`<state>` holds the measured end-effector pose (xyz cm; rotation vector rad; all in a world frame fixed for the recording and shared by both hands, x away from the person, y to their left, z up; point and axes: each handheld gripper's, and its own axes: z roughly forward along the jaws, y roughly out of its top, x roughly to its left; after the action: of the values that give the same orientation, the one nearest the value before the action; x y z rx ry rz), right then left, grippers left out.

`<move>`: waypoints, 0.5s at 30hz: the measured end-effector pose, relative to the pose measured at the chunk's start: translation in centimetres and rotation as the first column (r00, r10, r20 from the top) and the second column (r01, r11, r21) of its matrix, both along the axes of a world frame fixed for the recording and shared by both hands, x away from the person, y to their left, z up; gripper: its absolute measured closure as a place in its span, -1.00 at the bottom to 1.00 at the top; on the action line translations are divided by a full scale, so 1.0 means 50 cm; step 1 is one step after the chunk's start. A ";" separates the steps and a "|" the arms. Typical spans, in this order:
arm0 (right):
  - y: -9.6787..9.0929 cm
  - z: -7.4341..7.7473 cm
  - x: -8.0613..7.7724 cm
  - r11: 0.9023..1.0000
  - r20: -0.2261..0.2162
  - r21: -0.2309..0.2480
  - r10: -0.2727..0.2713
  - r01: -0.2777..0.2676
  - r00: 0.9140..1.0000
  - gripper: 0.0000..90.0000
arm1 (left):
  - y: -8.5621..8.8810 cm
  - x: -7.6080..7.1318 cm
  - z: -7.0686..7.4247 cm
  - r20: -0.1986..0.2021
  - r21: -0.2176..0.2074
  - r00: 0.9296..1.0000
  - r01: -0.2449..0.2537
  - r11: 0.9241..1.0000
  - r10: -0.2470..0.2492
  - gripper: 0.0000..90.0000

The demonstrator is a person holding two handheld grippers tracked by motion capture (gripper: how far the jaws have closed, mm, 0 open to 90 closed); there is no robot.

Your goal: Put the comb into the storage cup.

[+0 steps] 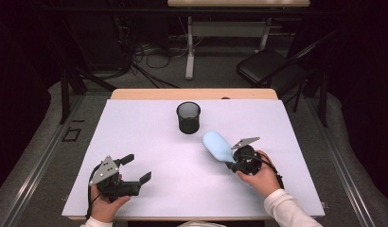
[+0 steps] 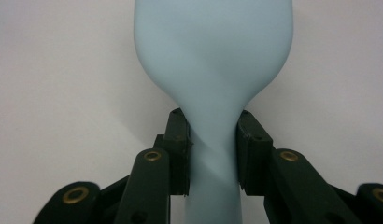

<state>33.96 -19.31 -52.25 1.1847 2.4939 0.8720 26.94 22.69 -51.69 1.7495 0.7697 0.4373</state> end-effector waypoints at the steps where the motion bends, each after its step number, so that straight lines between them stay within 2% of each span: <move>1: 0.001 0.001 -0.001 1.000 0.001 0.005 0.001 -0.001 1.000 0.54 | 0.000 0.000 0.000 0.000 0.000 1.000 -0.001 1.000 0.001 -0.83; 15: 0.013 0.023 -0.013 0.997 0.079 0.080 -0.008 0.002 0.997 0.54 | 0.002 0.002 -0.001 0.000 -0.007 1.000 -0.007 1.000 0.007 -0.83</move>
<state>33.29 -18.66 -51.09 1.1565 2.4129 1.0061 27.03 22.77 -51.74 1.7411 0.7767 0.4392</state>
